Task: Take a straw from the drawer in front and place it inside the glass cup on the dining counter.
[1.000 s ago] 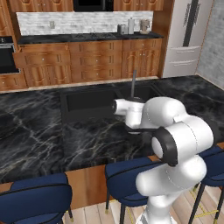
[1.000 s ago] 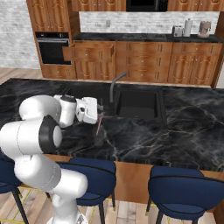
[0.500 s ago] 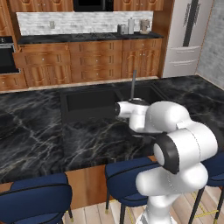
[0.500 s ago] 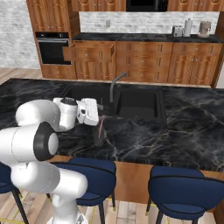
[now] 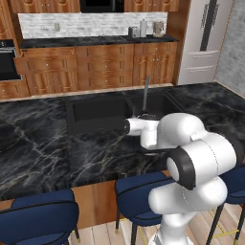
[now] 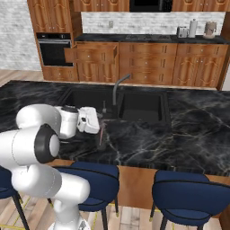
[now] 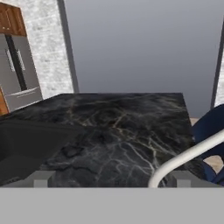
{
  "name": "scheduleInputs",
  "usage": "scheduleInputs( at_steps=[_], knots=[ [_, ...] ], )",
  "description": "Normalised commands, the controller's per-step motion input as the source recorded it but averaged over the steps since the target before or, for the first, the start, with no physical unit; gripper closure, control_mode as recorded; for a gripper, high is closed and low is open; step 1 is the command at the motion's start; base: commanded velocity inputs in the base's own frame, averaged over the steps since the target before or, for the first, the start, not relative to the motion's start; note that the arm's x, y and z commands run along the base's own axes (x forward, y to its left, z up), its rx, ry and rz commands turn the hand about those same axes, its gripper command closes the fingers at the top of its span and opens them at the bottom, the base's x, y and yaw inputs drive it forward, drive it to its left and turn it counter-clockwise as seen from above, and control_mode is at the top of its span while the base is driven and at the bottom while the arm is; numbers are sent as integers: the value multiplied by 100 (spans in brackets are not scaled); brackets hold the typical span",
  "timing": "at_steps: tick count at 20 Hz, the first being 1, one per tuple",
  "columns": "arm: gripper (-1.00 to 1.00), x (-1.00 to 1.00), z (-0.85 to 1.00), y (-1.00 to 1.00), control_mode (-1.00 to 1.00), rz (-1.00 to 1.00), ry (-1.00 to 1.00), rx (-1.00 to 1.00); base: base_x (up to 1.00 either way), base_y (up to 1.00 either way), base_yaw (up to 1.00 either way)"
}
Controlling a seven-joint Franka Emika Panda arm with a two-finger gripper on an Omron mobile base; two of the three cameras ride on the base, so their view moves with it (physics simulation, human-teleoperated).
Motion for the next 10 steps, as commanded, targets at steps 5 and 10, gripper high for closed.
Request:
scheduleInputs(
  at_steps=[5,10],
  knots=[
    [-100,0,-51,16,-100,0,0,0,0,0,0],
    [-100,0,-41,10,-100,0,0,3,0,0,0]
  ],
)
